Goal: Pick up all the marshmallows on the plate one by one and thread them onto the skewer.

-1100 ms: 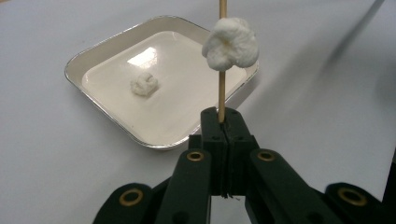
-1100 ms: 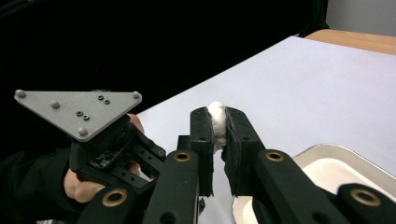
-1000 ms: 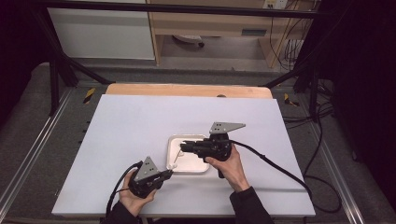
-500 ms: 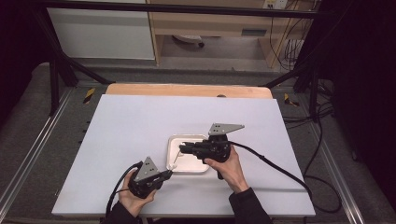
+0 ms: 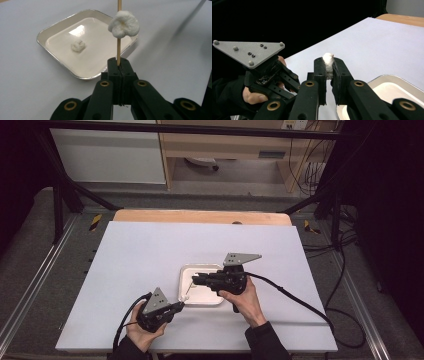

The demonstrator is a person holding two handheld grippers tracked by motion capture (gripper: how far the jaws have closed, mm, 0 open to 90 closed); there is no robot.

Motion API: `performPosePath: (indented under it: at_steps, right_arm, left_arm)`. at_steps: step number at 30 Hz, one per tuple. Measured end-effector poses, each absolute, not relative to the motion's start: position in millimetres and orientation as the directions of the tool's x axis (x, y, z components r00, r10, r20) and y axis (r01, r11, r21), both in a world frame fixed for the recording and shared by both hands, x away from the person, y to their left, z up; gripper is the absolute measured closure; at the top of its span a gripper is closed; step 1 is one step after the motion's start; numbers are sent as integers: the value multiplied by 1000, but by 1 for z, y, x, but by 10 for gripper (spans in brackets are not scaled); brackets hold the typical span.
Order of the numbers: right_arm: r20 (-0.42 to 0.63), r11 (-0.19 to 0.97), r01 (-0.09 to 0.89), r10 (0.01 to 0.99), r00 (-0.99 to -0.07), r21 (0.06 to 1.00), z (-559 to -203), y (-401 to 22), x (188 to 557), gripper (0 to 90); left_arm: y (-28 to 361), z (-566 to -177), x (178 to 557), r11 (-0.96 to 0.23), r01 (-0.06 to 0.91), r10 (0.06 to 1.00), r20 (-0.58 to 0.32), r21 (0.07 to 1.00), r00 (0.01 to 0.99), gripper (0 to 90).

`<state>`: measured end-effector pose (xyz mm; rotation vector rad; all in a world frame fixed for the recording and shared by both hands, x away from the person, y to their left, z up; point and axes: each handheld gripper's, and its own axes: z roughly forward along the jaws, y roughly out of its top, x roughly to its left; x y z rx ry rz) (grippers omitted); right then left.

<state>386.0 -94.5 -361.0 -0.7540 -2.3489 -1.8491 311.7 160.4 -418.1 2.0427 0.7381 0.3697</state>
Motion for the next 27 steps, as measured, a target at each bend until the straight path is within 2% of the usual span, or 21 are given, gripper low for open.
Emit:
performPosePath:
  at_steps: [19, 22, 23, 24, 25, 27]
  right_arm:
    - [341, 175, 411, 327, -881, 894, -366, -91, 384, 832]
    - [346, 190, 418, 321, -882, 888, -369, -89, 384, 831]
    - [339, 261, 425, 315, -886, 867, -375, -83, 384, 828]
    - [350, 261, 432, 305, -886, 863, -384, -77, 382, 828]
    - [362, 228, 431, 287, -887, 873, -387, -75, 381, 828]
    - [369, 214, 432, 280, -886, 876, -389, -70, 382, 824]
  left_arm:
    - [162, -417, 313, -413, 371, 638, -27, 832, 770, 892]
    - [161, -411, 312, -375, 352, 629, -43, 858, 776, 892]
    - [159, -404, 311, -405, 322, 638, 13, 855, 770, 892]
    - [159, -403, 311, -415, 306, 644, 39, 857, 764, 892]
    - [163, -405, 312, -385, 324, 644, -1, 864, 765, 892]
    - [164, -408, 311, -402, 328, 651, 15, 855, 759, 892]
